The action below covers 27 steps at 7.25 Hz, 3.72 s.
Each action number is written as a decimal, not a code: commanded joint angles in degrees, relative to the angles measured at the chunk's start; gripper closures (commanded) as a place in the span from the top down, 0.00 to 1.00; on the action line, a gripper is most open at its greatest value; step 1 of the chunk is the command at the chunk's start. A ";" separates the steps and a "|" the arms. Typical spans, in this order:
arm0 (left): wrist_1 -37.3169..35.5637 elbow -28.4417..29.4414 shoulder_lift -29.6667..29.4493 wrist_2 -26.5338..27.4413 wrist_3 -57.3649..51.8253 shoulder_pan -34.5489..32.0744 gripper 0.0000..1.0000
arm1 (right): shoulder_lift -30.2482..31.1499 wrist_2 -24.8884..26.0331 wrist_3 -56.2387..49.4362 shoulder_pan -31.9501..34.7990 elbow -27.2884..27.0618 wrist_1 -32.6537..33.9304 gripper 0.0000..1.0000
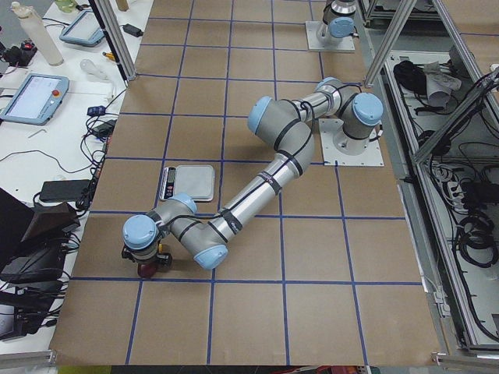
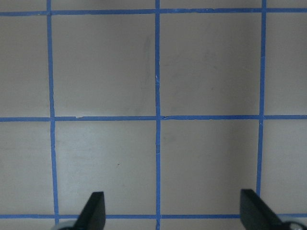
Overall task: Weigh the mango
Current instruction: 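Close the left gripper on the mango and lift it, then carry the mango with the left gripper over the scale and lower it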
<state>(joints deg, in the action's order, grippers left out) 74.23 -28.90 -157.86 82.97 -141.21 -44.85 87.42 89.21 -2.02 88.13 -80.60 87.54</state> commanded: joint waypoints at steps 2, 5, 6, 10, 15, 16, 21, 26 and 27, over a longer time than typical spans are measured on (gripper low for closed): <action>0.04 0.16 -1.39 -0.09 -0.11 0.56 0.95 | -0.06 -0.01 0.00 0.03 0.00 0.00 1.00; -0.05 0.16 -1.57 -0.09 -0.46 0.56 0.77 | -0.06 -0.01 0.00 0.03 0.00 0.00 1.00; 0.04 0.16 -1.66 -0.09 -0.55 0.56 0.75 | -0.06 -0.01 0.00 0.03 0.00 0.00 1.00; 0.13 -0.19 -0.70 -0.09 -0.55 0.56 0.00 | 0.03 -0.01 0.00 0.03 0.00 0.00 1.00; 0.48 -21.49 16.76 0.96 3.20 -3.74 0.00 | -0.06 -0.09 0.00 0.03 0.00 0.00 1.00; 0.22 -26.33 19.93 0.88 6.10 -4.79 0.00 | 0.03 -0.09 0.00 0.03 0.00 0.00 1.00; -4.06 -43.66 30.41 0.87 15.79 -10.60 0.00 | -0.06 -0.09 0.00 0.03 0.00 0.00 1.00; -15.25 -55.12 31.83 0.87 19.05 -11.84 0.00 | -0.06 -0.01 0.00 0.03 0.00 0.00 1.00; -15.34 -55.30 31.83 0.79 19.22 -11.84 0.00 | -0.06 -0.01 0.00 0.03 0.00 0.00 1.00</action>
<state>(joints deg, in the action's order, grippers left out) 59.18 -83.56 -126.10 83.81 -122.28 -56.66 87.40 89.20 -2.02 88.15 -80.60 87.54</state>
